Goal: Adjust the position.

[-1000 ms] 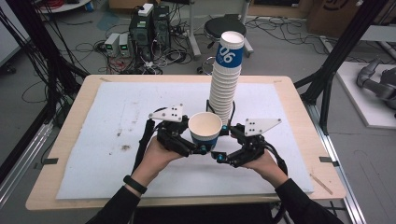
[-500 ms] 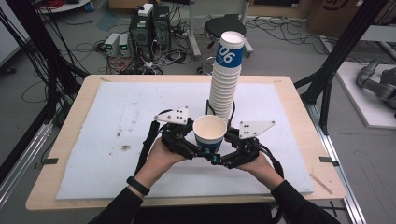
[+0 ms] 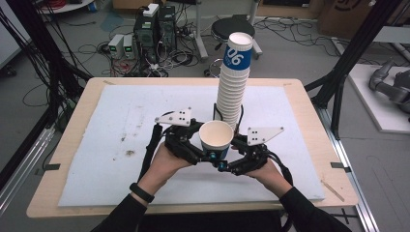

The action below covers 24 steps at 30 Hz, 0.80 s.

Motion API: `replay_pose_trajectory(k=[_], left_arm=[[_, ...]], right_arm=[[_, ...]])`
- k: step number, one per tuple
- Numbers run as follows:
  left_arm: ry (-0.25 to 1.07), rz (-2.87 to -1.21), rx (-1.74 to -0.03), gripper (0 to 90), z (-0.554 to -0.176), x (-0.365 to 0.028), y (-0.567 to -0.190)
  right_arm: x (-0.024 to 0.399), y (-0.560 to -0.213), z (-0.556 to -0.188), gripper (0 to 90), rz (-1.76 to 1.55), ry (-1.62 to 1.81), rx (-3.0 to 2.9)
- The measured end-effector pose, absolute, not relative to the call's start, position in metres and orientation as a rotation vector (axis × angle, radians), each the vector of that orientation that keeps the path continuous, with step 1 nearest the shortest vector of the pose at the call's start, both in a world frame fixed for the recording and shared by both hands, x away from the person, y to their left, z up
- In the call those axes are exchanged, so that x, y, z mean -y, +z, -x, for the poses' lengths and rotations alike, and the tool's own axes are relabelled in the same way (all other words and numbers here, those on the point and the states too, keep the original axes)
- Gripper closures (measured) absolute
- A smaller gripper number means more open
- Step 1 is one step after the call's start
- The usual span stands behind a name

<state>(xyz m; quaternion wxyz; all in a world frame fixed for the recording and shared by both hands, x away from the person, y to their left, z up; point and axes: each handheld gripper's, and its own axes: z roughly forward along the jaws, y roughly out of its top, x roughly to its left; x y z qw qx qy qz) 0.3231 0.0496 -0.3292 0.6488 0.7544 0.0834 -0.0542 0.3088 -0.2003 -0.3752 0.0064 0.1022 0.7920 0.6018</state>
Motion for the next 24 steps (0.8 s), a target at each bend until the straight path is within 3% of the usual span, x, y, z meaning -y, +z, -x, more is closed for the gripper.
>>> replay_pose_trajectory(k=[24], left_arm=[[-0.107, -1.693, -0.186, 19.8, -0.322, -0.0527, -0.3269]], right_arm=[[0.1997, -0.3761, -0.309, 30.5, -0.302, 1.887, -2.488]])
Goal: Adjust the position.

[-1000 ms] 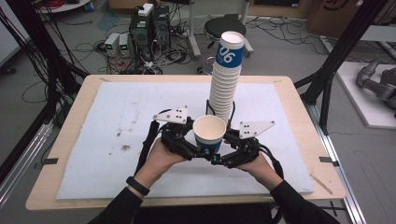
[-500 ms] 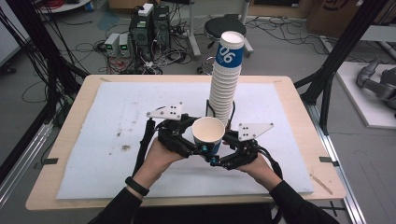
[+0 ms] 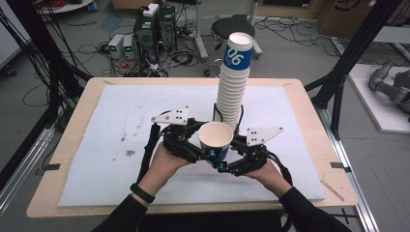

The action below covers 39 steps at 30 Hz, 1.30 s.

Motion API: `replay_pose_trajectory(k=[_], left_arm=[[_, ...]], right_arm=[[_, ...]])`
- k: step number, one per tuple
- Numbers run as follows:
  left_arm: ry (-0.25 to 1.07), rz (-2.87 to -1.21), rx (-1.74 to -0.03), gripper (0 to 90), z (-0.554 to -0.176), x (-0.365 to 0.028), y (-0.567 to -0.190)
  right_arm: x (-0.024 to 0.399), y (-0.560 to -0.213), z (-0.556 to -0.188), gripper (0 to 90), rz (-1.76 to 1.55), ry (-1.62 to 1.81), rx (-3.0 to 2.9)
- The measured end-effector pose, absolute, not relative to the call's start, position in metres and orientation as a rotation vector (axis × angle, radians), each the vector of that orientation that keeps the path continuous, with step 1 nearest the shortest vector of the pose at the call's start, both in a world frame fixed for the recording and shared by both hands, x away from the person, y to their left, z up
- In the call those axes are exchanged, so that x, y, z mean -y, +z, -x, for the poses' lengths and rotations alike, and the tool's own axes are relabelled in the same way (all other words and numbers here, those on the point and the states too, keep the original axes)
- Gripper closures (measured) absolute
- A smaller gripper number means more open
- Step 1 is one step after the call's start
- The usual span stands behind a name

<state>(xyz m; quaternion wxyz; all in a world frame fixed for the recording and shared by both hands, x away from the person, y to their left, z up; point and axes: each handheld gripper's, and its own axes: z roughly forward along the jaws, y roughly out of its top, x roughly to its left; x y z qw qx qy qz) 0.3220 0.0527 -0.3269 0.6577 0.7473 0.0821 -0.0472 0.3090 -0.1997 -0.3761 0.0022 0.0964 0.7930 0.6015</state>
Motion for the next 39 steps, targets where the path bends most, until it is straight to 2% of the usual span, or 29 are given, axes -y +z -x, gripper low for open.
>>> replay_pose_trajectory(k=[11, 31, 39], left_arm=[[-0.088, -1.699, -0.195, 20.2, -0.324, -0.062, -0.326], [0.021, -1.776, -0.243, 20.2, -0.326, -0.092, -0.331], [0.037, -1.798, -0.24, 20.2, -0.329, -0.091, -0.334]], right_arm=[[0.207, -0.371, -0.309, 21.6, -0.273, 1.863, -2.451], [0.271, -0.352, -0.328, 20.9, -0.53, 1.832, -2.248], [0.288, -0.344, -0.33, 20.8, -0.621, 1.859, -2.192]])
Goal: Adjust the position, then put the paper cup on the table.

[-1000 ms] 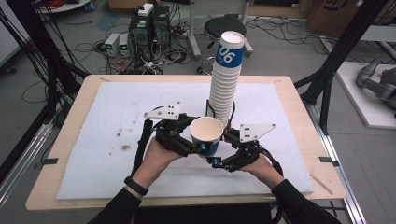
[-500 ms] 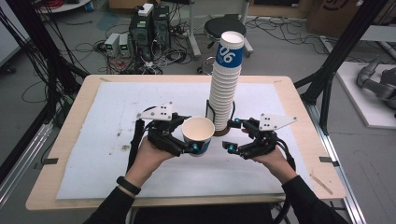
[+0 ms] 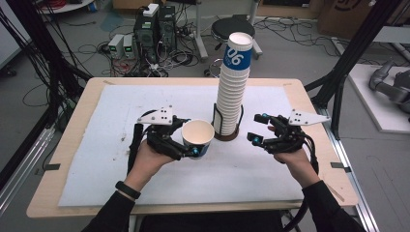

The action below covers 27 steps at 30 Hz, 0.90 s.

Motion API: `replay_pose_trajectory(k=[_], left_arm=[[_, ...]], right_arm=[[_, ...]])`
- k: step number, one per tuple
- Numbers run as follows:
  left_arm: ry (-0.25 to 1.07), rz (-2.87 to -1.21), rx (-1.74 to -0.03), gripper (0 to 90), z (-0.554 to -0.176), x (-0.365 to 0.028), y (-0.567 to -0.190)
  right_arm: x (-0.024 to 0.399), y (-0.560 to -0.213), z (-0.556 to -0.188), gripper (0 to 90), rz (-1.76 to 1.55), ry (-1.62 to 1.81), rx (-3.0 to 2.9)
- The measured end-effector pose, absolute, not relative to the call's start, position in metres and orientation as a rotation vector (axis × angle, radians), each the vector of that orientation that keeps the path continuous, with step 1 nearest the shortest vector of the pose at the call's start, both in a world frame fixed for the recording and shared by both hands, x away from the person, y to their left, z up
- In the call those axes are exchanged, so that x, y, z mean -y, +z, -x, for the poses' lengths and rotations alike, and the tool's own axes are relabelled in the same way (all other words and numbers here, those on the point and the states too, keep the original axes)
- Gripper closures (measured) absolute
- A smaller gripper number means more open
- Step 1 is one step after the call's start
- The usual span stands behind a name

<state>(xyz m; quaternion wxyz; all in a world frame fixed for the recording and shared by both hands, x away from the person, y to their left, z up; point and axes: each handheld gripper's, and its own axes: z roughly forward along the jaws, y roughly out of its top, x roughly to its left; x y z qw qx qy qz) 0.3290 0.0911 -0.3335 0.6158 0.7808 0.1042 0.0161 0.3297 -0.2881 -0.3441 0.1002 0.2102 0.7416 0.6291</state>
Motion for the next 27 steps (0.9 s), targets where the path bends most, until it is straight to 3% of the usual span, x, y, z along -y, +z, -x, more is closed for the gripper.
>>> replay_pose_trajectory(k=[27], left_arm=[[0.055, -1.773, -0.25, 20.2, -0.3254, -0.0953, -0.3272]], right_arm=[[0.2948, -0.3382, -0.3297, 20.9, -0.637, 1.855, -2.171]])
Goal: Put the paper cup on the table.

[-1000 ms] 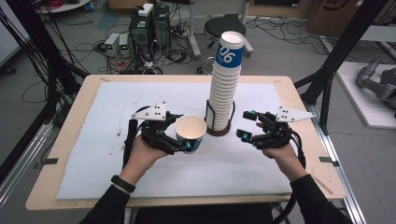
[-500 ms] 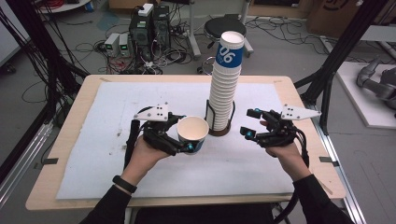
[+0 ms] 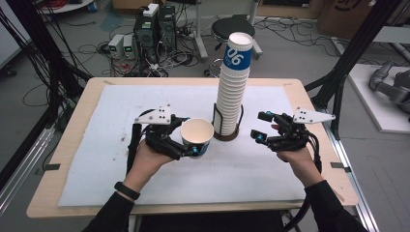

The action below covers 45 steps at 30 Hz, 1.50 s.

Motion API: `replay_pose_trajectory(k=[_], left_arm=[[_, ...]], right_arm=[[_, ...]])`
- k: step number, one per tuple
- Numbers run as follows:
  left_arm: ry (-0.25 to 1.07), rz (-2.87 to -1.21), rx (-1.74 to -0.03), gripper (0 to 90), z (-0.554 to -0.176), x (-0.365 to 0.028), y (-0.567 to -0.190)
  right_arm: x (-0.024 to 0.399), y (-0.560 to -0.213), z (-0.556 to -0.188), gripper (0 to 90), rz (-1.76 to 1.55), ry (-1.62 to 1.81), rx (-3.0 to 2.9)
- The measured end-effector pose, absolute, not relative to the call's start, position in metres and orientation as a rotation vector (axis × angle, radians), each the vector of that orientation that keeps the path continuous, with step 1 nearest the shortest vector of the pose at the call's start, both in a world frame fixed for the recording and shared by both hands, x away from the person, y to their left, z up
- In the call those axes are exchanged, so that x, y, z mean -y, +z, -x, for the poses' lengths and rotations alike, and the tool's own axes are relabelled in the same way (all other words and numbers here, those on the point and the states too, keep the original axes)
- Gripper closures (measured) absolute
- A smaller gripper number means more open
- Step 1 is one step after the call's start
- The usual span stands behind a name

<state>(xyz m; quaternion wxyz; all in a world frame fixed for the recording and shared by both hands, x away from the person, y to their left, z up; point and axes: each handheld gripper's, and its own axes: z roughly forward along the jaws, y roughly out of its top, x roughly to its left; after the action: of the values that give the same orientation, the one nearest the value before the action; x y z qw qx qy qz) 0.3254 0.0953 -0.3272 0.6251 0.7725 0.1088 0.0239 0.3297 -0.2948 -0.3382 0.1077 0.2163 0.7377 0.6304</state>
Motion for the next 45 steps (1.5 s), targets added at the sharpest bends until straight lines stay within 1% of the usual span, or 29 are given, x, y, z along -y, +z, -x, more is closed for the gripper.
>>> replay_pose_trajectory(k=[30, 45], left_arm=[[0.193, -1.74, -0.363, 20.1, -0.335, -0.136, -0.323], [0.347, -1.699, -0.518, 20.2, -0.348, -0.166, -0.331]], right_arm=[[0.297, -0.341, -0.333, 20.9, -0.67, 1.832, -2.161], [0.3, -0.343, -0.336, 20.9, -0.695, 1.827, -2.148]])
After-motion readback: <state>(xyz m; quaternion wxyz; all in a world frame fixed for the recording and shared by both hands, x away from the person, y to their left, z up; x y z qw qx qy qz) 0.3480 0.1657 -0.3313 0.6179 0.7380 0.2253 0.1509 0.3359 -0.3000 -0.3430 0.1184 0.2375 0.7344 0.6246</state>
